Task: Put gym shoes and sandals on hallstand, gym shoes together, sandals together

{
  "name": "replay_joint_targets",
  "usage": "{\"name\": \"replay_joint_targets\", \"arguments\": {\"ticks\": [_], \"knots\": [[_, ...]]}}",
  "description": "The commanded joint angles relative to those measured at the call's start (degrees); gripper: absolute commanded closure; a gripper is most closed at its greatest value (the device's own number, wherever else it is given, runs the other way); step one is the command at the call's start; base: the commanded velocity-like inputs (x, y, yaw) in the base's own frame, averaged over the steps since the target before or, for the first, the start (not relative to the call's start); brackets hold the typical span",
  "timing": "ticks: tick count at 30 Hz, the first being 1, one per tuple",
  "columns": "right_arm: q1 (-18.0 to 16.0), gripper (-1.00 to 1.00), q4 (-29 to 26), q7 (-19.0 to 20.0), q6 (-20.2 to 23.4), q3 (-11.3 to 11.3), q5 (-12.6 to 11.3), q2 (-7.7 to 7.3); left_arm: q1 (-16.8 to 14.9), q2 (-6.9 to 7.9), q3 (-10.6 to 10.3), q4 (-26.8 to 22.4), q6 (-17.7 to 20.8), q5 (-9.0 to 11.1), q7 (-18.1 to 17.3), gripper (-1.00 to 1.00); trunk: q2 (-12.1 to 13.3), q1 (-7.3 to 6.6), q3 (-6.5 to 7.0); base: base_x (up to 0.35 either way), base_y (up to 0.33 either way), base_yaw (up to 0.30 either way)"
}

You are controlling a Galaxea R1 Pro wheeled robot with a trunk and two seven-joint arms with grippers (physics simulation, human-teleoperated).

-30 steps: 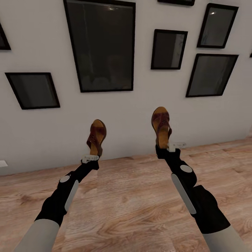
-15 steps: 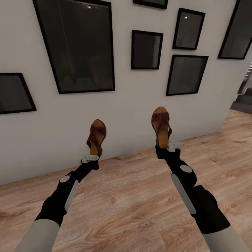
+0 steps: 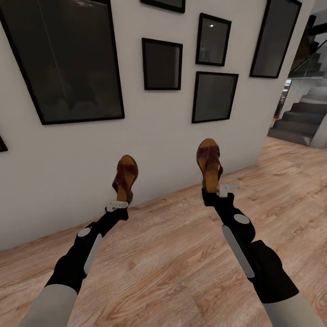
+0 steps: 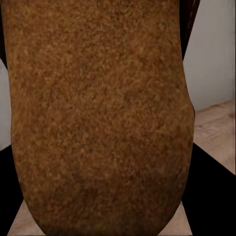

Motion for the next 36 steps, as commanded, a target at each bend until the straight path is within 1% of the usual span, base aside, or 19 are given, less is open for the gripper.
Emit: {"name": "replay_joint_targets", "arguments": {"ticks": [1,9,21,28,36], "knots": [[-0.08,1.0,-0.06,-0.6,0.14,0.18,-0.51,-0.07,-0.01,-0.01,0.12,-0.08,0.46,0.41,-0.42,1.0,-0.02,0.01,-0.06,0.249,0.0,-0.291],[-0.08,1.0,-0.06,-0.6,0.14,0.19,-0.51,-0.07,-0.01,-0.01,0.12,-0.08,0.46,0.4,-0.41,1.0,-0.02,0.01,-0.06,0.312,-0.038,-0.291],[-0.08,1.0,-0.06,-0.62,0.14,0.19,-0.52,-0.06,-0.01,-0.01,0.12,-0.08,0.46,0.38,-0.41,1.0,-0.02,0.01,-0.06,0.286,-0.16,-0.29],[-0.08,1.0,-0.06,-0.69,0.14,0.19,-0.51,-0.03,-0.01,-0.01,0.12,-0.08,0.46,0.38,-0.43,1.0,-0.02,0.01,-0.06,0.24,-0.208,-0.1],[-0.08,1.0,-0.06,-0.69,0.14,0.18,-0.55,-0.05,-0.01,-0.01,0.12,-0.08,0.5,0.41,-0.41,1.0,-0.02,0.01,-0.06,0.268,-0.206,-0.229]]}}
